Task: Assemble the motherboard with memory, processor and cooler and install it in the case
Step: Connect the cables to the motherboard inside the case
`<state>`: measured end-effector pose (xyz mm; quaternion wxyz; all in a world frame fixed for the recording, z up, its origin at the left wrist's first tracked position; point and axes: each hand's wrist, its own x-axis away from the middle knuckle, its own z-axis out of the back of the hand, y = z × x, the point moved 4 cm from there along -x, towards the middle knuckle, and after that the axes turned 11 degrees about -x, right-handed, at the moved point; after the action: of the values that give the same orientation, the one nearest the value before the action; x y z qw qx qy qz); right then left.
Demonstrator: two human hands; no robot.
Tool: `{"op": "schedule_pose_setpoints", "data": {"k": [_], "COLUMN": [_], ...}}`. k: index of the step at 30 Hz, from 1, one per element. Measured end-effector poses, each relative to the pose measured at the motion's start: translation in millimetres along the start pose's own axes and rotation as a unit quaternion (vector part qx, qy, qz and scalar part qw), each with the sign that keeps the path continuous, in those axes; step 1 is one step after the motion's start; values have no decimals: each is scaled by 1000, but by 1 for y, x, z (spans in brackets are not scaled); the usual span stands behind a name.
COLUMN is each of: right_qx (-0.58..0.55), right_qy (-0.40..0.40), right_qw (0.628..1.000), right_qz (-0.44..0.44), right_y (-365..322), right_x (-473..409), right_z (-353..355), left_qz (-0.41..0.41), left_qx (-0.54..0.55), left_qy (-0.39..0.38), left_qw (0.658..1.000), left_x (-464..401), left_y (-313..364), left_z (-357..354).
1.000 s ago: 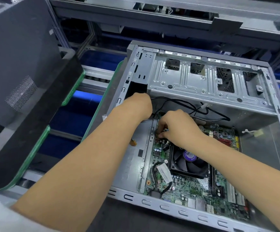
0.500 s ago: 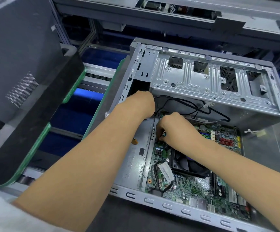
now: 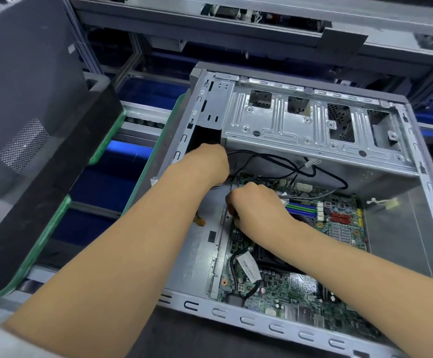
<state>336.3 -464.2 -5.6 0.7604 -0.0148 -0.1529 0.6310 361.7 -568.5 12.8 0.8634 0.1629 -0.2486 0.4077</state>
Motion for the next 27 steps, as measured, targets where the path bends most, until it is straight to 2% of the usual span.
{"op": "schedule_pose_setpoints", "data": {"k": [27], "right_qx": [-26], "right_qy": [14], "right_qw": [999], "right_qz": [40], "right_y": [-6], "right_x": [3], "right_z": [-2], "left_qz": [14], "left_qx": [3], "left_qy": [8], "left_qw": [1000], "left_x": [3], "left_y": [-1], "left_z": [1]}}
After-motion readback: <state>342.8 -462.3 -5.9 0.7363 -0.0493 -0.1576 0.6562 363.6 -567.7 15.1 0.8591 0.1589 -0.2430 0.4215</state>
